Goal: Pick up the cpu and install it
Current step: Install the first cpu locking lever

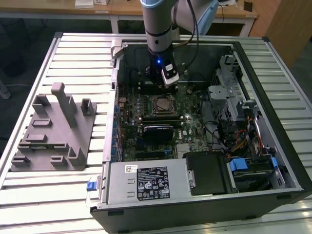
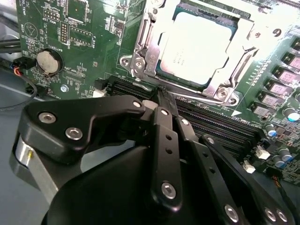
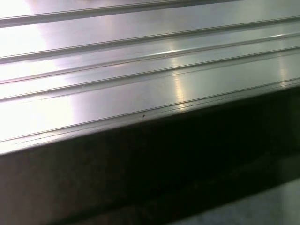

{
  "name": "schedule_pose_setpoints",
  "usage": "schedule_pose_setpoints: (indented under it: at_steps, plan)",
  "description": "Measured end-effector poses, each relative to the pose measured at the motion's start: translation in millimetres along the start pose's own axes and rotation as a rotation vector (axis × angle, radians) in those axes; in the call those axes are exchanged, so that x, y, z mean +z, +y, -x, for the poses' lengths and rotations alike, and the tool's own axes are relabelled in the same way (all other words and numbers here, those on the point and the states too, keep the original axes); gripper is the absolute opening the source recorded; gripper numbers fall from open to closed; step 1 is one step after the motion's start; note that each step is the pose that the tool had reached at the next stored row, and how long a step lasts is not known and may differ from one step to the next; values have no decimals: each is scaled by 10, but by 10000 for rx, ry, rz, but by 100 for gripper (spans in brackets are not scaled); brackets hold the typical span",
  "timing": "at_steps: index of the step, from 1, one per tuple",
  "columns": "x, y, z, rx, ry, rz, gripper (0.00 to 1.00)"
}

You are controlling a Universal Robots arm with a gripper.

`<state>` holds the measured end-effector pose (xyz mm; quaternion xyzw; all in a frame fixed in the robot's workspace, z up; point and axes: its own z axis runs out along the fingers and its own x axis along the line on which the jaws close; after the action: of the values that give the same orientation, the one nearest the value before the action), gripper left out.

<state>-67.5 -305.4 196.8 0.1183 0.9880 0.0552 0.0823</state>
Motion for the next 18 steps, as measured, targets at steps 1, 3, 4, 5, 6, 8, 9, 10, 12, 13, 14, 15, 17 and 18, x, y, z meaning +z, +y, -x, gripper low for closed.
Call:
schedule_pose_setpoints:
  at_steps: [1,3,4,5,6,8,9,10,12,13,14,15,17,18]
  plan:
    - [5,0,-1,-1,-1,3,11]
    - [10,2,-3,1,0,-1,11]
    - [12,6,-5,4,1,-2,11]
    - [14,10,-7,14,-1,-3,11]
    - [15,14,-8,31,-3,-5,11]
    - [16,19,-9,72,-9,-11,11]
    - [16,19,-9,76,-10,-11,11]
    - [16,18,-9,76,-10,-14,11]
    - [16,18,-9,76,-12,-25,11]
    - [16,17,-9,75,-14,-34,11]
    - [16,16,-9,73,-16,-44,11]
    - [16,16,-8,71,-18,-52,11]
    - [17,16,-8,69,-20,-57,11]
    - [17,16,-8,69,-21,-58,11]
